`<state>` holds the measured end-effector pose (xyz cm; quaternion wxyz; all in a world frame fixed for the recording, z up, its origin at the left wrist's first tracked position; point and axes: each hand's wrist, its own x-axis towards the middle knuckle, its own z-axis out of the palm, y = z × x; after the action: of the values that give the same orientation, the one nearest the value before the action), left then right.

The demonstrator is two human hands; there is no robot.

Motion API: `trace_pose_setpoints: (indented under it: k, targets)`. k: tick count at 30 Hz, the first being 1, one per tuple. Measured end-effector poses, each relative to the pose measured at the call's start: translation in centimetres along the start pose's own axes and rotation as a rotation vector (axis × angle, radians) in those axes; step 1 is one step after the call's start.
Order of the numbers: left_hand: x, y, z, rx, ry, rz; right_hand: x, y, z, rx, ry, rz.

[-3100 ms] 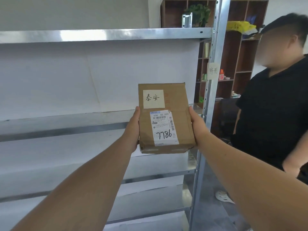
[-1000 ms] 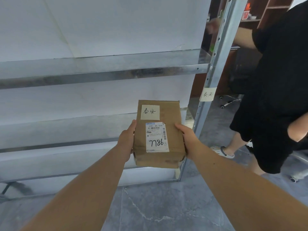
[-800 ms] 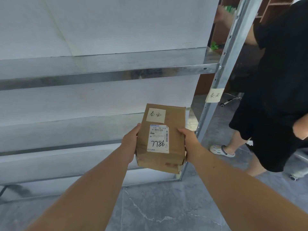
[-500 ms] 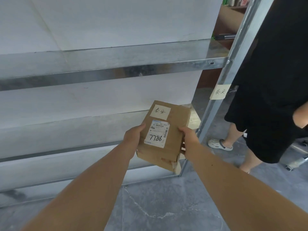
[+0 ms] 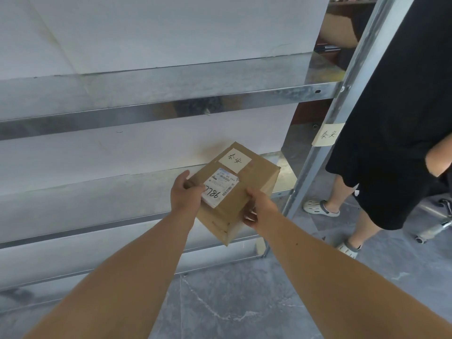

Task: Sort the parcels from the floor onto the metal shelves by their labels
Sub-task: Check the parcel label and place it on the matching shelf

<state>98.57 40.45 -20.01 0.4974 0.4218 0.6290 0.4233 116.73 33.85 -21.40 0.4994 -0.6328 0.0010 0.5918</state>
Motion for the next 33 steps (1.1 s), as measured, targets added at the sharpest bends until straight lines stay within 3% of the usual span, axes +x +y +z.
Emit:
trace_pose_setpoints:
  k: [6, 12, 22, 29, 33]
  targets:
    - [1.5, 0.8, -0.3, 0.034, 0.155, 0.111, -1.1, 0.2, 2.2, -0.022, -0.084, 0.006]
    - [1.9, 0.1, -1.2, 0.429, 0.225, 0.105, -1.6, 0.9, 4.7, 0.032, -0.032, -0.01]
    - [3.1, 0.0, -2.0, 0.313, 0.133, 0.193, -1.2, 0.4, 8.3, 0.066, -0.008, -0.023]
    - [4.5, 0.0, -3.0, 0.325, -0.032, 0.213, -1.9, 0.2, 9.7, -0.124, -0.035, 0.02]
    - [5.1, -0.3, -3.0, 0.297, -0.098, 0.191, -1.0, -0.3, 9.2, -0.015, 0.188, -0.027]
